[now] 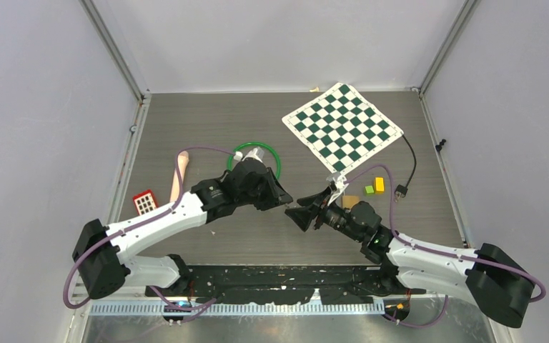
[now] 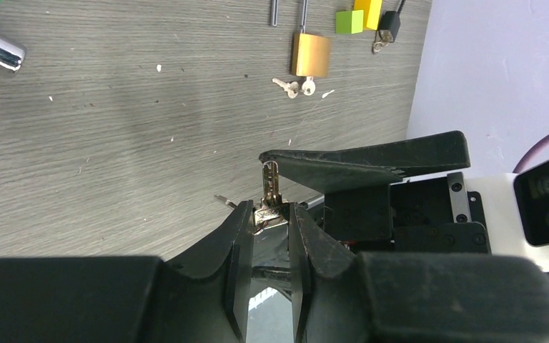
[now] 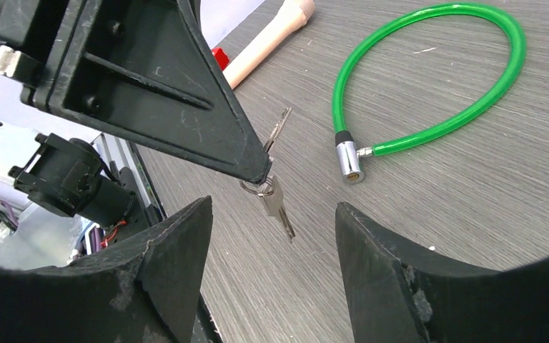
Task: Unlock with the key
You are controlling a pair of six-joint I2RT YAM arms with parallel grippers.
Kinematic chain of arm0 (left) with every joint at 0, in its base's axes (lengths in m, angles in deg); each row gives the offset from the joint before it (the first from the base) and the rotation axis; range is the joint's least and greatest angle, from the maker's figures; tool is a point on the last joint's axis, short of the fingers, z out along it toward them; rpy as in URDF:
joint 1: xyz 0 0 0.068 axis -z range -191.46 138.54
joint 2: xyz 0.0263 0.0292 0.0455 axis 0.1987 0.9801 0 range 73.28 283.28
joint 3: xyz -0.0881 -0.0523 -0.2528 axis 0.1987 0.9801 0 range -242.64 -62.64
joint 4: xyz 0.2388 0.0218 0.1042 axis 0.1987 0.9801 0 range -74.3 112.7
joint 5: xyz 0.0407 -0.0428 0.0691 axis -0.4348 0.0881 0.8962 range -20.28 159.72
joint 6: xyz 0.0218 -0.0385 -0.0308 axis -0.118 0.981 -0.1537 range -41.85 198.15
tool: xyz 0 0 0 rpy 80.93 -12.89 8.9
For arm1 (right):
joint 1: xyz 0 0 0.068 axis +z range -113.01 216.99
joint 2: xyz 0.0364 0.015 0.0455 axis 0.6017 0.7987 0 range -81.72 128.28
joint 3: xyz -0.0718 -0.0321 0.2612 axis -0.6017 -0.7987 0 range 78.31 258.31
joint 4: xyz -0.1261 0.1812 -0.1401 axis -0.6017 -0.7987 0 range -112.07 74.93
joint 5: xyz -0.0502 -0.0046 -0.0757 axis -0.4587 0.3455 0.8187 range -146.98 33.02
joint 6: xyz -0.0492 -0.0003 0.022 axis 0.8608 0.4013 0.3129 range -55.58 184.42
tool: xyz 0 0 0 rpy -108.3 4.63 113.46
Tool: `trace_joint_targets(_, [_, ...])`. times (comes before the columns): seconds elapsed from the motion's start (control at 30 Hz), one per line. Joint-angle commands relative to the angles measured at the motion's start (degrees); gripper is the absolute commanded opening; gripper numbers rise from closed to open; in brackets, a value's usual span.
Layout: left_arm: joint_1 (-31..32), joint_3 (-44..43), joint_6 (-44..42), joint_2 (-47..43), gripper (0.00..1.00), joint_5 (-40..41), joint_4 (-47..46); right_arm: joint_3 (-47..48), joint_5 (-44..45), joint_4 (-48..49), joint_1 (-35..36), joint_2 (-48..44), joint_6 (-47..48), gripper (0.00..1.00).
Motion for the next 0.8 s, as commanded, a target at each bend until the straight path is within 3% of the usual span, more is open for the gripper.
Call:
trace_joint_targets(0.0, [0.9,-2.7,0.8,-0.7,0.07,1.4,-3.3,1.4,1.9,4.6,0.5,1.0,1.8,0.68])
trace_joint_targets(0.2, [1.5,-3.1,0.7,-0.2,0.07,1.5,-3.3,2.0,0.5,5.2,0.6,2.4,2.0,0.59])
trace_joint_targets(0.6, [2.7,-2.9,1.7,-0.1,0.08,2.5,-3.6,2.0,2.7,7.1,0.9,1.6,1.8,0.51])
trace_joint_targets(0.73, [2.9,-2.2,2.1,-0.4,0.1,2.6,-4.4,1.6,3.3,7.7,0.9,0.8,1.2,0.42])
trace_joint_targets(0.77, [2.8,-2.0,2.1,-0.6,0.12,2.6,-4.7,1.6,3.3,7.7,0.9,0.6,1.2,0.35])
